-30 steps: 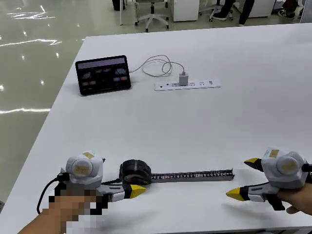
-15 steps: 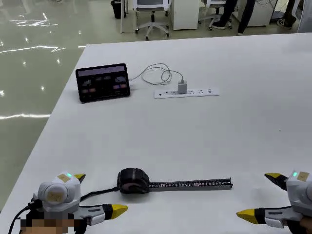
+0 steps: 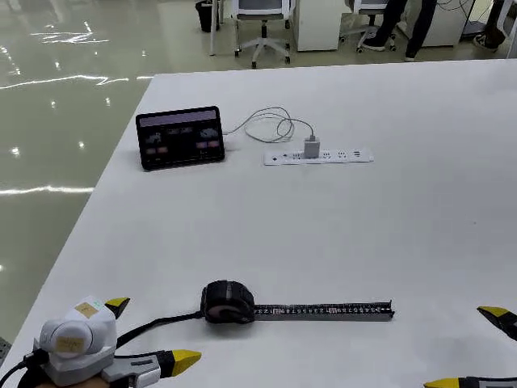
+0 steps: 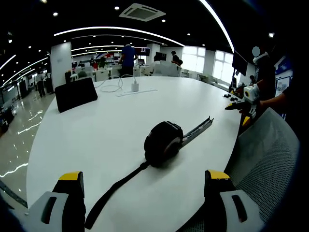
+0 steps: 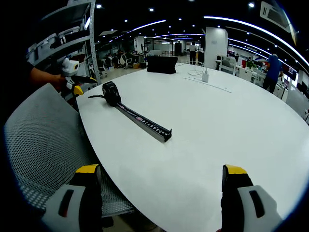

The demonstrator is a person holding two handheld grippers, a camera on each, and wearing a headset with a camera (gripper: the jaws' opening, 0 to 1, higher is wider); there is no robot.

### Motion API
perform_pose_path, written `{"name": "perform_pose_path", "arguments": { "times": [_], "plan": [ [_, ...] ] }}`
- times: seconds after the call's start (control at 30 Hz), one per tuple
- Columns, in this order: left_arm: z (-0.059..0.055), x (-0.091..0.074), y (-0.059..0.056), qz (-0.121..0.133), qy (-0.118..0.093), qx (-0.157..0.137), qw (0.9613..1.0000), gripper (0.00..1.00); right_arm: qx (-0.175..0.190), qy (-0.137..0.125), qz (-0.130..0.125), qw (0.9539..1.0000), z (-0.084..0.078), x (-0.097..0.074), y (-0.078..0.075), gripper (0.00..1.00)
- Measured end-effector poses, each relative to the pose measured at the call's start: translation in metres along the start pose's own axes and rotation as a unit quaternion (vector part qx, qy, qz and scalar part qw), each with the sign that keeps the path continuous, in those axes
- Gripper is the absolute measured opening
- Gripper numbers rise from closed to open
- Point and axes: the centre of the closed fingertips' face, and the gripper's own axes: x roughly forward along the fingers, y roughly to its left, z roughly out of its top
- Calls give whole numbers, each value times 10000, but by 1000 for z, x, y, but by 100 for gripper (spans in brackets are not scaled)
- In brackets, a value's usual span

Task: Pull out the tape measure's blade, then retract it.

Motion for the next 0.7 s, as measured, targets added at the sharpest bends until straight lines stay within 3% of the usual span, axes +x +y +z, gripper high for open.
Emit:
{"name": "perform_pose_path", "arguments": {
  "times": [0.13, 0.33, 0.7],
  "plan": [
    [-6, 1, 7, 53, 60, -23, 10000, 100, -14, -5, -85, 10000, -3, -6, -3, 100],
    [-8, 1, 6, 22, 117, -27, 9999, 100, -6, 15, -204, 9998, -5, -14, -3, 100],
    [-2, 0, 6, 39, 44, 6, 10000, 100, 35, -34, -241, 9997, -4, -19, -3, 100]
  ]
}}
